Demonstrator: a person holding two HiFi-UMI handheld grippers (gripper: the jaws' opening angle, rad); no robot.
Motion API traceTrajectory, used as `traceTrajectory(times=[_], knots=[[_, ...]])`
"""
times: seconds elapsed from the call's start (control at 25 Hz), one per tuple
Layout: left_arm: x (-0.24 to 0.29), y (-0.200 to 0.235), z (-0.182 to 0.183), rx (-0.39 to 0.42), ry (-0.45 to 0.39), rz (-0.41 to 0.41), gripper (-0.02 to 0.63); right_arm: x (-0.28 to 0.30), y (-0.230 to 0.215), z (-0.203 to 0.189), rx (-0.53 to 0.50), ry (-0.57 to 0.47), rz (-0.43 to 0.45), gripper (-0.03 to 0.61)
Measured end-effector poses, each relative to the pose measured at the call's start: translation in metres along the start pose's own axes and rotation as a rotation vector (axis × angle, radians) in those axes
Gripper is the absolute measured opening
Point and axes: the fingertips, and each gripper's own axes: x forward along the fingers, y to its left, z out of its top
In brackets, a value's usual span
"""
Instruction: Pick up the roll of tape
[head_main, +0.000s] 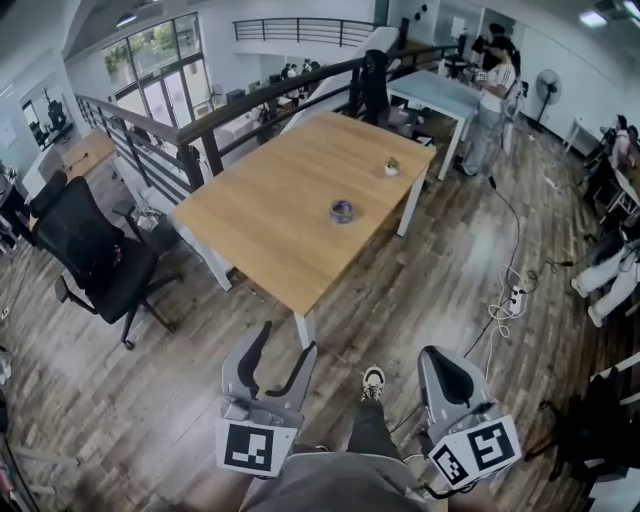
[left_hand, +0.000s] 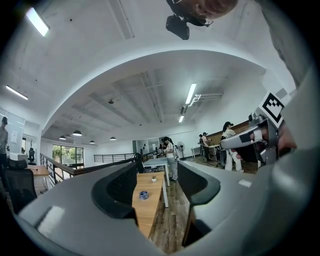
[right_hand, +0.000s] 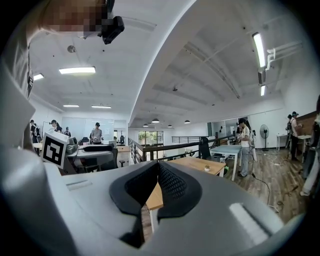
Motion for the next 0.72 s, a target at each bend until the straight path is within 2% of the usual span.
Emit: traceTrajectory(times=[0.16,0.52,0.72], knots=[[0.037,0.008,-0.011,-0.003,0.014,0.05,0.258,0.03,-0.033,-0.014,0.024,0.011,0.012,0.011],[0.162,0.0,-0.027,0.008,0.084,0.043,0.258,0.117,-0.131,-0.027,0.065,0.057,0.061,0.011],[0.242,0.009,-0.027,0.016,0.109,0.076,0.258,0.179,-0.186,-0.025,0.064,0.08,0.126,0.011]])
